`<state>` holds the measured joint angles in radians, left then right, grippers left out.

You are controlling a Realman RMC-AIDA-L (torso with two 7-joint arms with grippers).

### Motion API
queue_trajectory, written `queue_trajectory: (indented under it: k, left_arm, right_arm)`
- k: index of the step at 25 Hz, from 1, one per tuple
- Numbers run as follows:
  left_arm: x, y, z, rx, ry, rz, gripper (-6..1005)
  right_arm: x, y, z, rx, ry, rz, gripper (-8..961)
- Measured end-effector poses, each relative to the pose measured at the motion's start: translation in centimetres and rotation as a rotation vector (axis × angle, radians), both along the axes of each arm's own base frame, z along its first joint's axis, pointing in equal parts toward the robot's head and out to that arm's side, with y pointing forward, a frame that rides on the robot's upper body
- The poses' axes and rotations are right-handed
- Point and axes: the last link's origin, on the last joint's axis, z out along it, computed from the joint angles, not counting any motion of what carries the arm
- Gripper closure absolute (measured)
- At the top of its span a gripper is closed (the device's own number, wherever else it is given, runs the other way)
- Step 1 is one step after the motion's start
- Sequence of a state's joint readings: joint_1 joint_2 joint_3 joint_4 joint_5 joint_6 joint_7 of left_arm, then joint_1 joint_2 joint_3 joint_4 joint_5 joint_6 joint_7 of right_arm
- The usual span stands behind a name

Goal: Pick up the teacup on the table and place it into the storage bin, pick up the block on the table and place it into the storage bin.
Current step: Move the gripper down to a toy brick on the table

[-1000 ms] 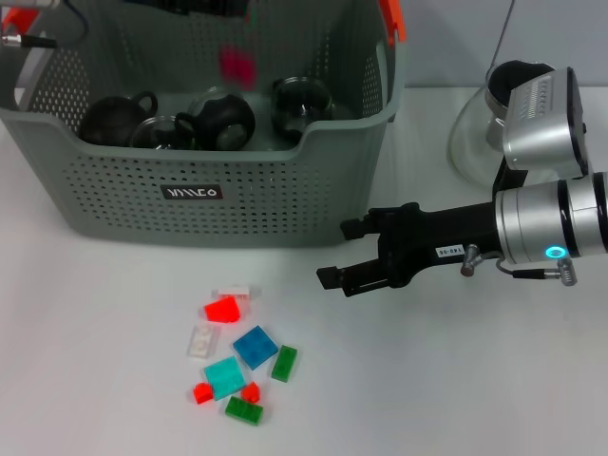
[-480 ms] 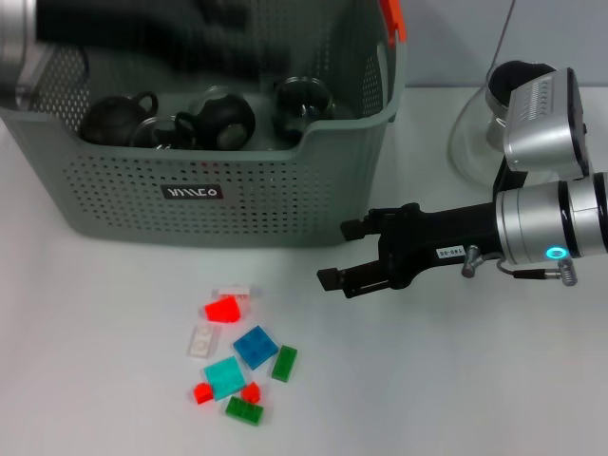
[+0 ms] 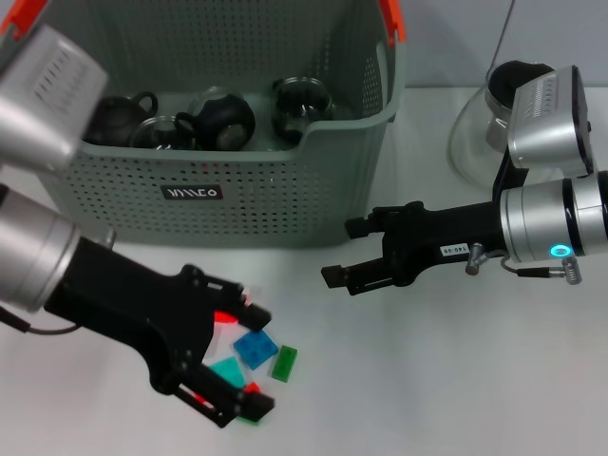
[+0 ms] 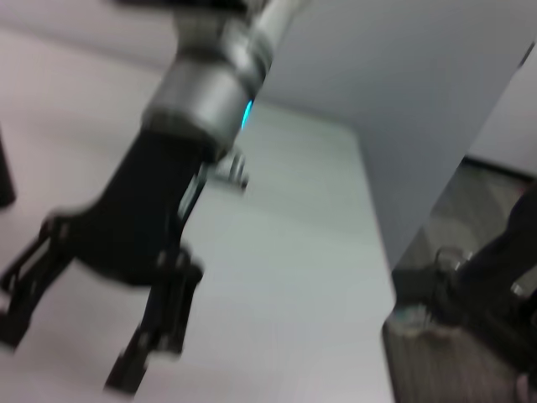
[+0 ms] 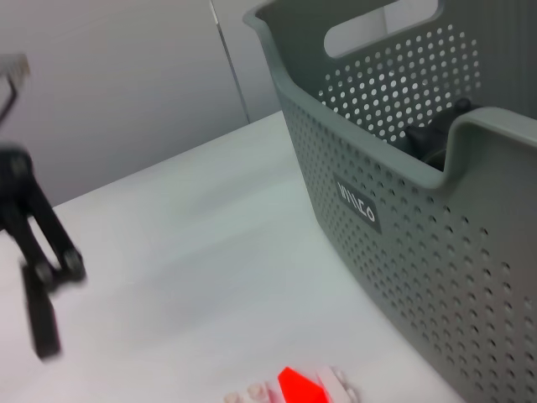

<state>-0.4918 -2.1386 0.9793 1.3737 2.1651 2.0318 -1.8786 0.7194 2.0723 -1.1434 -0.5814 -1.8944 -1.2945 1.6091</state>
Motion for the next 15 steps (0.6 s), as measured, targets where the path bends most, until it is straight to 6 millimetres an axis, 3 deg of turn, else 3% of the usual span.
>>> queue_trajectory:
  k: [6,15]
  left_arm:
    - [-2.4,1.1,-1.8,0.057,0.2,-0.001,49]
    - [-4.0,3.2,-3.4,0.152,0.447,-0.122,50]
  right_arm:
    - [0.0,0.2,0.1,0.003,-0.007,0.005,6]
    - [0.0,0.3,0.2,0.011,-0.007,0.0,6]
